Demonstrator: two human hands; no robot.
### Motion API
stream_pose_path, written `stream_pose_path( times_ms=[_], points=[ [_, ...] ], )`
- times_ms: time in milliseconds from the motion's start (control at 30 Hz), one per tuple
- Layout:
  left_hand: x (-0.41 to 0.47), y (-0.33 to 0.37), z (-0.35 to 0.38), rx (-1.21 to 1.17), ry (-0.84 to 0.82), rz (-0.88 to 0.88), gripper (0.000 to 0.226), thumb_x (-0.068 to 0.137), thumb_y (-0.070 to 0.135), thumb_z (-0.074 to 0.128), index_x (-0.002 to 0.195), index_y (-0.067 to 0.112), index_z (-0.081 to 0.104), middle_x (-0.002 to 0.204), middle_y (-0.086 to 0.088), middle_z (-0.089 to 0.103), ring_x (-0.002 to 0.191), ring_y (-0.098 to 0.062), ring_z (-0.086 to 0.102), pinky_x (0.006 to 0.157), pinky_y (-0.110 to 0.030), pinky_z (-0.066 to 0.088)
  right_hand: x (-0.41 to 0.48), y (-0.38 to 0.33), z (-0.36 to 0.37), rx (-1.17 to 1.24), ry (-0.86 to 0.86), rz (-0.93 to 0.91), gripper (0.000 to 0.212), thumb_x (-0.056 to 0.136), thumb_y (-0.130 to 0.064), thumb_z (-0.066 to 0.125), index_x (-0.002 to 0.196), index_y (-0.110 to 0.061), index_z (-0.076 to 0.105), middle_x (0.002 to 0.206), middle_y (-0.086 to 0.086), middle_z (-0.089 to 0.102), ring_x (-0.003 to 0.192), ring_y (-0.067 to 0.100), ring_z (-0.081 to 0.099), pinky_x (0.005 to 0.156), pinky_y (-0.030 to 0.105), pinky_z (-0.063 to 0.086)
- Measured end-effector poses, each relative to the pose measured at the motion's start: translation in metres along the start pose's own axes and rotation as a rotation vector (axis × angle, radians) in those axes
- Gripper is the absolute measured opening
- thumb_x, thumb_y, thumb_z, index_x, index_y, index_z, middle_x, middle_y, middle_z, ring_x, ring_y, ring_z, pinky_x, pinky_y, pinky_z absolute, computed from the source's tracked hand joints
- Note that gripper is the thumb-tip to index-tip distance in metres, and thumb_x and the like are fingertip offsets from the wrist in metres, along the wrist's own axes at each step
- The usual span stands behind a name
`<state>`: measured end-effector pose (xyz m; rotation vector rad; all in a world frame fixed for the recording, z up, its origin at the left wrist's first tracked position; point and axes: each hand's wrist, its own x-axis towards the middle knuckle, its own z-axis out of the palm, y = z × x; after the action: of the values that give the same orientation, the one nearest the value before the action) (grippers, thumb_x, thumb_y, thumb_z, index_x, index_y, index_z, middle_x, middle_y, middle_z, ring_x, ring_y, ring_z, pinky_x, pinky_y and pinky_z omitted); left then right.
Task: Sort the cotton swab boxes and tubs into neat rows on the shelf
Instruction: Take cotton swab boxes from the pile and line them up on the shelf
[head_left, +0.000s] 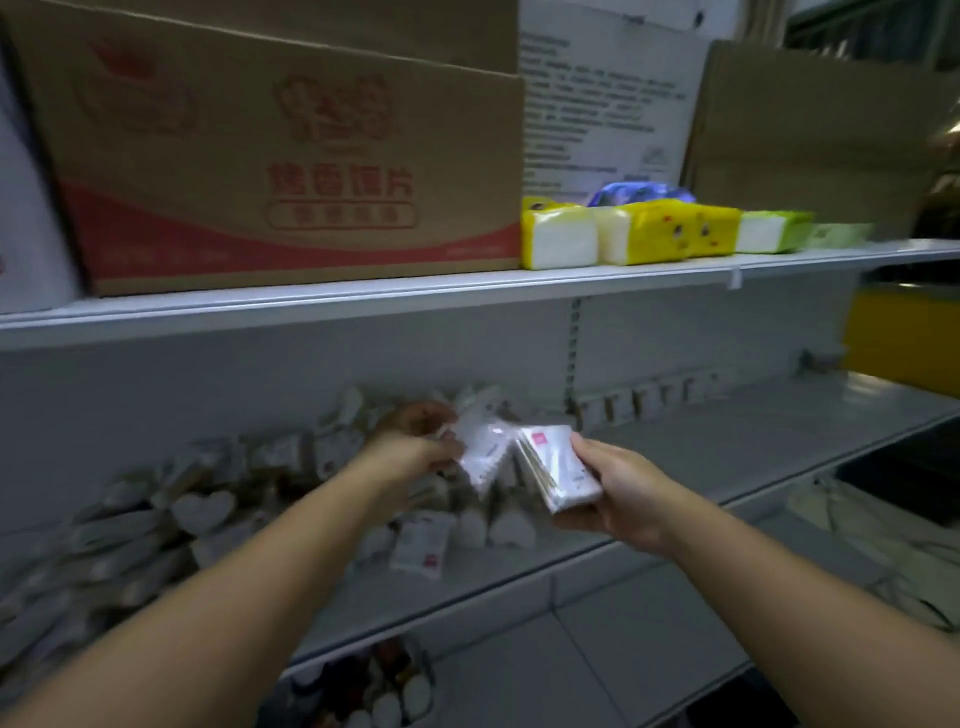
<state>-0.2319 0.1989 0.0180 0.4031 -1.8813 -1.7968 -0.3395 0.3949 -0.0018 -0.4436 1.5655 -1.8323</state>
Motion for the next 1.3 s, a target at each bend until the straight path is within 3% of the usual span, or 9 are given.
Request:
stream_pose_path(
  times_ms=[133, 233, 400, 533, 633, 767, 867, 1033, 1300],
  points=[
    [0.006, -0.009, 0.06, 0.031, -0.07, -0.032, 0.046, 0.071, -0.023, 0.062, 0.098, 0.013, 0.055, 0.086, -0.009, 0.056, 0.069, -0.018, 0.057, 0.052, -0.023, 0.053, -0.021, -0.003, -0.079, -0.02, 0.186, -0.041, 0.027, 0.099, -0.031, 0.044, 0.112, -0.011, 0.057, 0.088, 0.01, 0.069, 0.063, 0.019, 0.066, 0.054, 0.031, 0.054],
    [0.019, -0.014, 0.099, 0.054, -0.132, -0.062, 0.049, 0.071, -0.02, 0.065, 0.107, 0.011, 0.055, 0.079, -0.005, 0.06, 0.063, -0.013, 0.059, 0.046, -0.016, 0.049, -0.031, -0.006, -0.123, 0.026, 0.207, -0.031, 0.013, 0.094, -0.011, 0.044, 0.102, -0.012, 0.054, 0.089, 0.012, 0.067, 0.068, 0.023, 0.066, 0.057, 0.034, 0.054],
    [0.059, -0.037, 0.156, 0.07, -0.176, -0.105, 0.046, 0.074, -0.008, 0.072, 0.114, 0.011, 0.059, 0.096, -0.01, 0.065, 0.086, -0.023, 0.064, 0.079, -0.029, 0.054, -0.026, -0.009, -0.177, -0.008, 0.23, -0.07, 0.033, 0.079, 0.013, 0.04, 0.096, -0.012, 0.056, 0.083, 0.011, 0.07, 0.068, 0.024, 0.068, 0.055, 0.032, 0.054],
    [0.101, -0.059, 0.201, -0.025, -0.157, -0.114, 0.036, 0.078, -0.004, 0.07, 0.105, 0.018, 0.06, 0.104, -0.009, 0.063, 0.087, -0.021, 0.063, 0.072, -0.025, 0.052, -0.004, -0.015, -0.215, -0.088, 0.26, -0.077, 0.044, 0.075, 0.017, 0.039, 0.101, -0.014, 0.059, 0.089, 0.009, 0.071, 0.076, 0.024, 0.068, 0.063, 0.033, 0.056],
    [0.139, -0.071, 0.233, -0.116, -0.153, -0.133, 0.033, 0.083, -0.005, 0.065, 0.108, 0.015, 0.057, 0.112, -0.016, 0.061, 0.097, -0.034, 0.062, 0.079, -0.039, 0.054, 0.023, -0.031, -0.245, -0.125, 0.29, -0.079, 0.047, 0.075, 0.018, 0.04, 0.1, -0.016, 0.061, 0.091, 0.01, 0.07, 0.079, 0.026, 0.067, 0.065, 0.033, 0.056],
    [0.184, -0.088, 0.272, -0.174, -0.095, -0.171, 0.034, 0.085, -0.007, 0.061, 0.114, 0.008, 0.053, 0.113, -0.016, 0.054, 0.096, -0.034, 0.058, 0.067, -0.035, 0.051, 0.062, -0.054, -0.277, -0.131, 0.326, -0.061, 0.042, 0.079, 0.019, 0.044, 0.101, -0.015, 0.059, 0.098, 0.013, 0.066, 0.086, 0.03, 0.065, 0.064, 0.033, 0.057],
    [0.212, -0.105, 0.299, -0.11, -0.034, -0.141, 0.034, 0.085, -0.008, 0.06, 0.115, 0.006, 0.054, 0.115, -0.018, 0.055, 0.094, -0.029, 0.056, 0.076, -0.04, 0.051, 0.088, -0.061, -0.299, -0.167, 0.354, -0.059, 0.041, 0.082, 0.014, 0.052, 0.109, -0.016, 0.058, 0.107, 0.01, 0.066, 0.096, 0.03, 0.064, 0.072, 0.035, 0.056],
    [0.227, -0.138, 0.328, -0.012, 0.099, -0.134, 0.037, 0.081, -0.011, 0.061, 0.099, 0.022, 0.053, 0.117, -0.013, 0.058, 0.1, -0.027, 0.057, 0.07, -0.022, 0.048, 0.13, -0.055, -0.328, -0.299, 0.462, -0.082, 0.042, 0.079, 0.008, 0.066, 0.117, -0.01, 0.058, 0.109, 0.008, 0.067, 0.092, 0.021, 0.065, 0.068, 0.027, 0.052],
    [0.248, -0.168, 0.339, 0.012, 0.432, -0.126, 0.045, 0.084, -0.001, 0.063, 0.126, 0.014, 0.054, 0.115, 0.0, 0.06, 0.103, -0.016, 0.056, 0.077, -0.019, 0.047, 0.224, -0.032, -0.351, -0.439, 0.327, -0.091, 0.036, 0.075, -0.002, 0.075, 0.106, -0.009, 0.057, 0.112, 0.014, 0.063, 0.099, 0.031, 0.062, 0.078, 0.04, 0.052]
  ],
)
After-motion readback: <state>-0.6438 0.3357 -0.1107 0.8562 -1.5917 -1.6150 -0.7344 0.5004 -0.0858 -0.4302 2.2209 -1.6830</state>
